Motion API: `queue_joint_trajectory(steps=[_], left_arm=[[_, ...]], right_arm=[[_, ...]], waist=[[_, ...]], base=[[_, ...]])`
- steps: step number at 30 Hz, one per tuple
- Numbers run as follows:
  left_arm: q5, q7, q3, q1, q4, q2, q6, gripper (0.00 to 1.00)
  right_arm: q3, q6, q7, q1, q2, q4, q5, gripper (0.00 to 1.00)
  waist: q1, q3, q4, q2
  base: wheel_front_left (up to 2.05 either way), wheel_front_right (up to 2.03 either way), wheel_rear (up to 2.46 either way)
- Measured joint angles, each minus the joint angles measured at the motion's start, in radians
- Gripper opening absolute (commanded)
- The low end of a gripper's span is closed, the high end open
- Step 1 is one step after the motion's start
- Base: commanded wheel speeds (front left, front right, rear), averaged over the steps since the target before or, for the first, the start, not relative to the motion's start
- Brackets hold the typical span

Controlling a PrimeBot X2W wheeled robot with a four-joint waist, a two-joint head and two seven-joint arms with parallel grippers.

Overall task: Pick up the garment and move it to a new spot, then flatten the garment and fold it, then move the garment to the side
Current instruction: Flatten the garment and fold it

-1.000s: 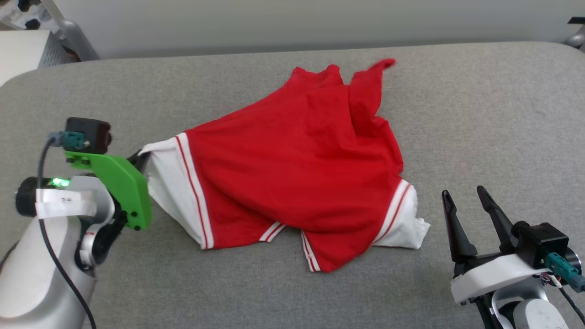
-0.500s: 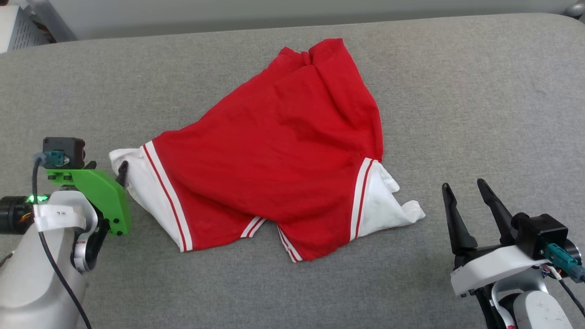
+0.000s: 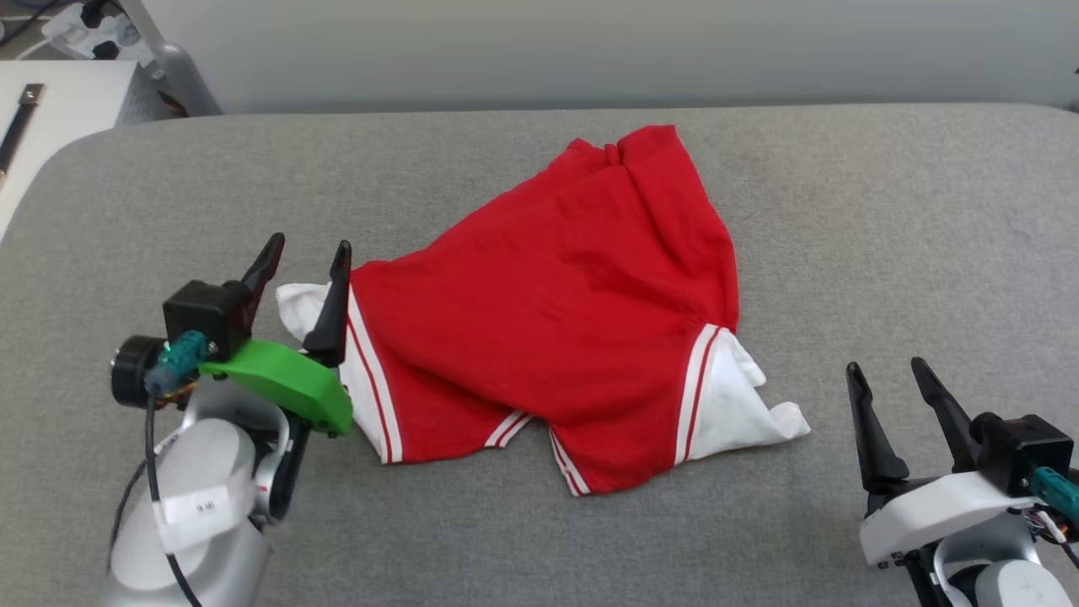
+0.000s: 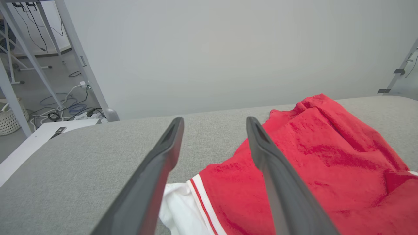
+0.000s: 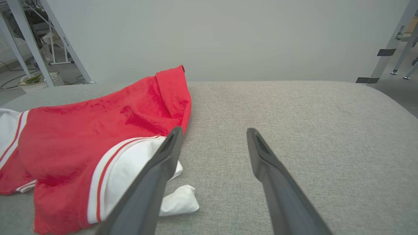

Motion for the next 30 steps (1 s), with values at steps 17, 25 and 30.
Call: queue_joint_trajectory(steps=[17,25,30], left_arm=[[0.109,-0.049,0.026,0.308,-0.307,-0.147,0.047,1.0],[0.149,-0.049,0.059,0.303,-0.318,-0.173,0.017,1.0],[0.159,-0.049,0.076,0.291,-0.311,-0.201,0.002,1.0]], right_arm=[[-0.029,0.0,0.049,0.057,-0.009,-0.038,0.009,1.0],[0.072,0.0,0.304,0.003,-0.155,-0.039,0.07,1.0],[0.125,0.0,0.509,-0.099,-0.242,-0.013,0.151,1.0]], waist=[[0.0,-0.067,0.107,0.0],[0.0,-0.027,0.144,0.0],[0.0,0.007,0.168,0.0]], base=[[0.0,0.0,0.0],[0.0,0.0,0.0],[0.0,0.0,0.0]])
